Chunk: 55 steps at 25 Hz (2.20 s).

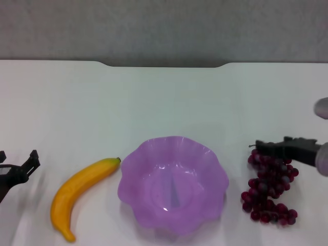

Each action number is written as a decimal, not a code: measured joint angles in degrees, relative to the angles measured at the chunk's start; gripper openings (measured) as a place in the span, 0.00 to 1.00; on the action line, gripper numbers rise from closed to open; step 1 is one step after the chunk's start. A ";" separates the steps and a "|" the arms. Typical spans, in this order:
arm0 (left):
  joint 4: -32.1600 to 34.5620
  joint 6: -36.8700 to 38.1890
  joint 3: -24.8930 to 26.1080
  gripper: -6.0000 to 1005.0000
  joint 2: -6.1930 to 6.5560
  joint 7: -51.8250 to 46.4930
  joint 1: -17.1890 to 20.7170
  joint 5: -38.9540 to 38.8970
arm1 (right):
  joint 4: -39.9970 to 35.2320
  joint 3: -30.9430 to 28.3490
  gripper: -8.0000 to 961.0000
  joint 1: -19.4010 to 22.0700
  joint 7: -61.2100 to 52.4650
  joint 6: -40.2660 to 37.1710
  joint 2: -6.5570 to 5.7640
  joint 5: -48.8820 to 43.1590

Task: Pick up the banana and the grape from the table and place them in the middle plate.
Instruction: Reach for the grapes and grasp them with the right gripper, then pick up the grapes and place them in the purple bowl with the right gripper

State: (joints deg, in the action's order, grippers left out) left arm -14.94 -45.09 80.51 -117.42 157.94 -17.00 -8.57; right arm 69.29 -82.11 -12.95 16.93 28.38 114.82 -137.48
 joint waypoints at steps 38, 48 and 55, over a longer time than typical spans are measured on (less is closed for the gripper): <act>0.05 0.10 0.00 0.88 -0.09 0.00 -0.04 -0.04 | -14.18 0.98 0.61 -5.22 1.46 -4.05 0.13 -0.10; -0.01 0.09 0.00 0.88 -0.09 0.00 0.08 -0.04 | -14.20 2.74 0.55 -4.07 1.73 -7.82 0.18 0.02; -0.01 0.09 0.00 0.88 -0.09 0.00 0.07 -0.04 | -14.18 3.25 0.46 -3.99 1.75 -8.21 0.22 0.02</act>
State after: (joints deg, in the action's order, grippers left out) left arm -14.94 -45.00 80.51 -117.51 157.94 -16.94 -8.61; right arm 55.10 -78.86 -16.95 18.69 20.17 115.04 -137.46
